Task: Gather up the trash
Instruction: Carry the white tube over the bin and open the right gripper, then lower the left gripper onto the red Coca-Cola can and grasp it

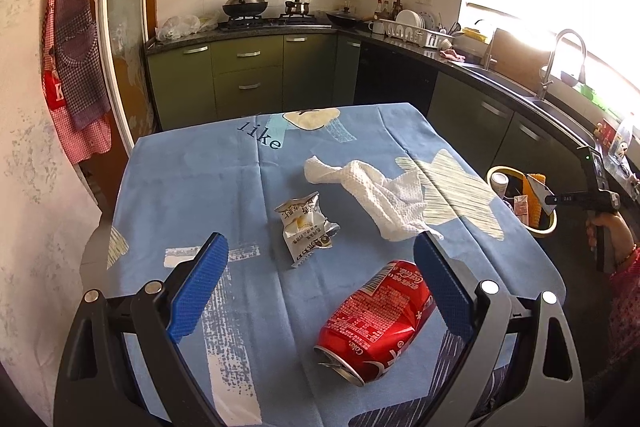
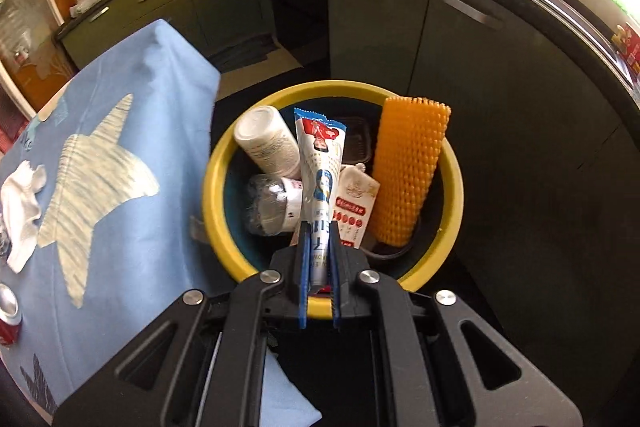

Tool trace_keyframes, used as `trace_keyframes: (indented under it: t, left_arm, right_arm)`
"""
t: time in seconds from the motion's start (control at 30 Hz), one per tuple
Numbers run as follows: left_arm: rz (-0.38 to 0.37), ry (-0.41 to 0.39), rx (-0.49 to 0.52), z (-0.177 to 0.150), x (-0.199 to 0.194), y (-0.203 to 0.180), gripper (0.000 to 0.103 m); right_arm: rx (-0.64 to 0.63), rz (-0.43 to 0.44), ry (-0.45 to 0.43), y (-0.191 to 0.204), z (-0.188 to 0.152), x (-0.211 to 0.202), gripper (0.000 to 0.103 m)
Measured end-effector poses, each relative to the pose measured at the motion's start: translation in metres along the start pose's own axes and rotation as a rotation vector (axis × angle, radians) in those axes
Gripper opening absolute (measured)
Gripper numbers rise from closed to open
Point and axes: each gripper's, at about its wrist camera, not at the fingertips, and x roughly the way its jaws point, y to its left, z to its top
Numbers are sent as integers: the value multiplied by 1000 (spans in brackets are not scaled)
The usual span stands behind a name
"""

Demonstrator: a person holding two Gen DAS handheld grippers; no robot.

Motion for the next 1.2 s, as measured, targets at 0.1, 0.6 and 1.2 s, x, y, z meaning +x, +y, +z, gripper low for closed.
trace_keyframes:
  t: [0.1, 0.6, 1.2]
  left_arm:
    - [2, 9, -4, 0, 3, 2, 93]
    - [-146, 26, 163, -9, 5, -18, 94]
    - [-396, 297, 421, -37, 87, -46, 96]
  right_arm:
    - [34, -43, 24, -13, 6, 18, 8]
    - [50, -91, -47, -10, -17, -6, 32]
    - [-65, 76, -35, 59, -35, -22, 38]
